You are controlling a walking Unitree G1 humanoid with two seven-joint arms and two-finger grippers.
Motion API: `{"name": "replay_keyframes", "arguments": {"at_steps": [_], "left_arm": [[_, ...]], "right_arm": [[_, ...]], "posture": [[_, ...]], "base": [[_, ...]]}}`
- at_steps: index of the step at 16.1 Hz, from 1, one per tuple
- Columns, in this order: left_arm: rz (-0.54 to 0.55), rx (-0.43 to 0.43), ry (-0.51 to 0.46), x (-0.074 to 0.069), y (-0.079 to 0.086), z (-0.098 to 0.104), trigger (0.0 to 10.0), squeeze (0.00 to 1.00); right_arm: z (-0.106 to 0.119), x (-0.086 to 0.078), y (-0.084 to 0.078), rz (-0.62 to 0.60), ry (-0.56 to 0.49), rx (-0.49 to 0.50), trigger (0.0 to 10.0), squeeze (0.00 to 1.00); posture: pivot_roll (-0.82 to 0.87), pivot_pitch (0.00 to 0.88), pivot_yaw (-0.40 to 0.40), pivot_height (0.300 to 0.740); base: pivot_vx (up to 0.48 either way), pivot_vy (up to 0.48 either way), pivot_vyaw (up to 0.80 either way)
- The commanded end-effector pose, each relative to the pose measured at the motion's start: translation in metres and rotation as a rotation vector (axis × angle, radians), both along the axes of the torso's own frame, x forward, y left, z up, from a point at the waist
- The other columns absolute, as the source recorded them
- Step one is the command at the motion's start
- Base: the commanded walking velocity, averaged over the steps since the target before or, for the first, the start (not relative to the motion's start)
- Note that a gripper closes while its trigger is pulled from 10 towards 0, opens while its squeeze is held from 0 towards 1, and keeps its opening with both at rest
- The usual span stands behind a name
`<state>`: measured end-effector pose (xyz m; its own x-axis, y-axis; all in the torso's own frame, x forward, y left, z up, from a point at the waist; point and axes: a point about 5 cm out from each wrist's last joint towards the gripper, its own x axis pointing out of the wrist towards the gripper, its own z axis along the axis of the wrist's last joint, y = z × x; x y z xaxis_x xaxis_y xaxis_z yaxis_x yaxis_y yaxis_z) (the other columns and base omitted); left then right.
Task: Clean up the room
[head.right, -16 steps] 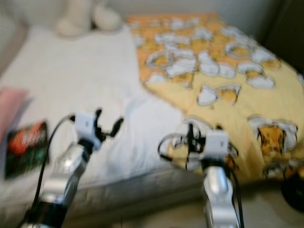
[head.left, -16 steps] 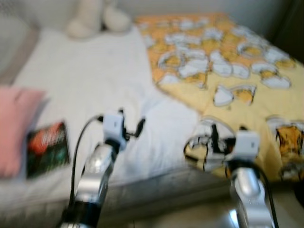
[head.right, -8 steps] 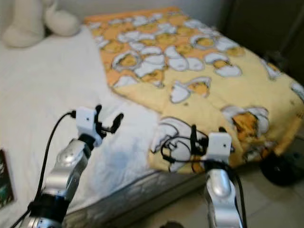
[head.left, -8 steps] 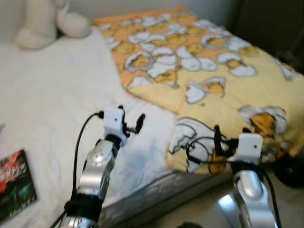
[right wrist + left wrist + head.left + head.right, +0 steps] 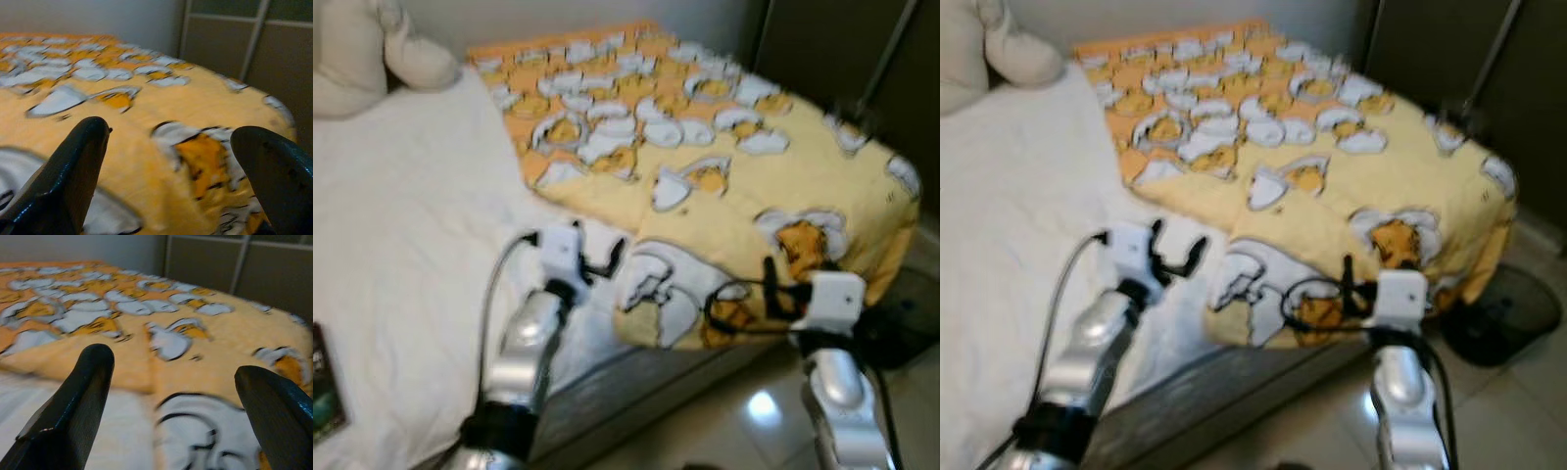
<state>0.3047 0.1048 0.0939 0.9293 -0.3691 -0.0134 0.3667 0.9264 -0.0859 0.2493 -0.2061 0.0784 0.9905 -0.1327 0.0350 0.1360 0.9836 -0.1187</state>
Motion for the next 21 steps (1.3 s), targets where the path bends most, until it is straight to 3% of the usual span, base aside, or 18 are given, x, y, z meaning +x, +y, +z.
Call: {"name": "replay_keyframes", "arguments": {"at_steps": [1,10,17,21], "left_arm": [[0.030,0.010,-0.010,0.0028,0.0094,0.0025,10.0,0.00],[0.042,0.028,-0.006,0.0070,0.0093,0.0019,10.0,0.00],[0.050,0.018,-0.018,0.0071,0.0085,0.0038,10.0,0.00],[0.042,-0.001,-0.013,0.0080,0.0067,0.0039,10.0,0.00]], "right_arm": [[-0.0007,0.0007,0.0041,0.007,0.000,0.005,10.0,0.06],[0.0000,0.0010,0.0038,0.013,-0.002,0.001,10.0,0.06],[-0.0006,0.0013,0.0057,0.022,0.001,0.000,10.0,0.05],[-0.0012,0.0009,0.0052,0.021,0.004,-0.002,10.0,0.06]], "posture": [[-0.12,0.000,0.044,0.730],[-0.13,0.000,0.047,0.730],[-0.13,0.000,0.045,0.730],[-0.13,0.000,0.046,0.730]], "base": [[0.000,0.000,0.00],[0.000,0.000,0.00],[0.428,0.000,0.00],[0.000,0.000,0.00]]}}
